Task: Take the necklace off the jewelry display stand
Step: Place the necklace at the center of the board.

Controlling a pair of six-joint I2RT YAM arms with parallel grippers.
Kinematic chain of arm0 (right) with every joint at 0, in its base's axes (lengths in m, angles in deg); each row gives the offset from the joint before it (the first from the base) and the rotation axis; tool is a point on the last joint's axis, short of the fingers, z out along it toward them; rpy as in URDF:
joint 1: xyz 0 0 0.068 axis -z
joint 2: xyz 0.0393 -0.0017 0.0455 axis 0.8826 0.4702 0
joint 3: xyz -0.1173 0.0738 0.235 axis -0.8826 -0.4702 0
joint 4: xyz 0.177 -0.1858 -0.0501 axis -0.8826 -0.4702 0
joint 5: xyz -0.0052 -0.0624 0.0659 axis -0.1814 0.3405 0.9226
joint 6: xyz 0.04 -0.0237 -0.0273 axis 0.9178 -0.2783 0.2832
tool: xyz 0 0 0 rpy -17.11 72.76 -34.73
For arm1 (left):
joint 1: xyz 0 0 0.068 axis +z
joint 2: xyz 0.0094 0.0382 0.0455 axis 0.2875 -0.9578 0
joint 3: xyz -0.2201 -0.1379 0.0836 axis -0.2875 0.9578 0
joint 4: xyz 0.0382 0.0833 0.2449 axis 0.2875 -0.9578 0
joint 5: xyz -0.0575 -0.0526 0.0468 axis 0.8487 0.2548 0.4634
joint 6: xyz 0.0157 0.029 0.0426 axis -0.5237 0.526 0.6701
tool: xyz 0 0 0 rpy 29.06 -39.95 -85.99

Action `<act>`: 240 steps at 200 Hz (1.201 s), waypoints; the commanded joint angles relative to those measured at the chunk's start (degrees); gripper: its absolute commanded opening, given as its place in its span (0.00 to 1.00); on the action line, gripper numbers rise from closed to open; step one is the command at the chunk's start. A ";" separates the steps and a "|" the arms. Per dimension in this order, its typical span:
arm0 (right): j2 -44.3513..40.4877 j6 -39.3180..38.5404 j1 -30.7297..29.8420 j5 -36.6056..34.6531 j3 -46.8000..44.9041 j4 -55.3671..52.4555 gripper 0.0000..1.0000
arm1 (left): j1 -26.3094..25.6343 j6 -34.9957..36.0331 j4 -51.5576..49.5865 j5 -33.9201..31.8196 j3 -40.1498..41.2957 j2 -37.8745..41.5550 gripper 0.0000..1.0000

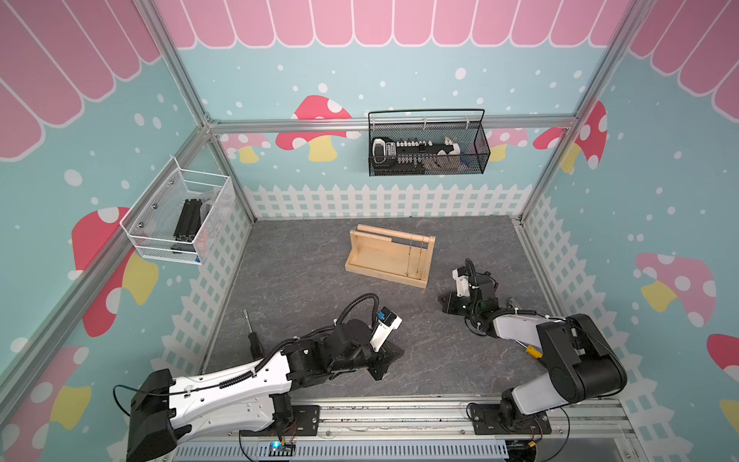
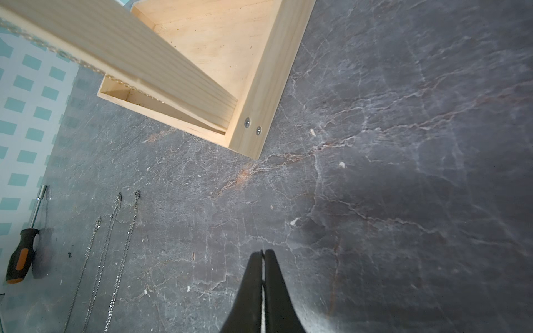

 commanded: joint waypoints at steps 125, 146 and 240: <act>2.37 2.17 0.27 2.63 -0.07 3.37 0.08 | -0.13 0.98 2.11 -21.82 -1.73 -11.70 0.00; 2.66 2.45 0.27 3.05 -0.06 3.68 0.08 | 0.56 1.18 1.01 -25.13 -3.66 -15.04 0.00; 5.51 4.66 0.23 5.94 0.21 6.74 0.08 | 7.79 3.77 5.18 -25.75 -8.52 -29.28 0.00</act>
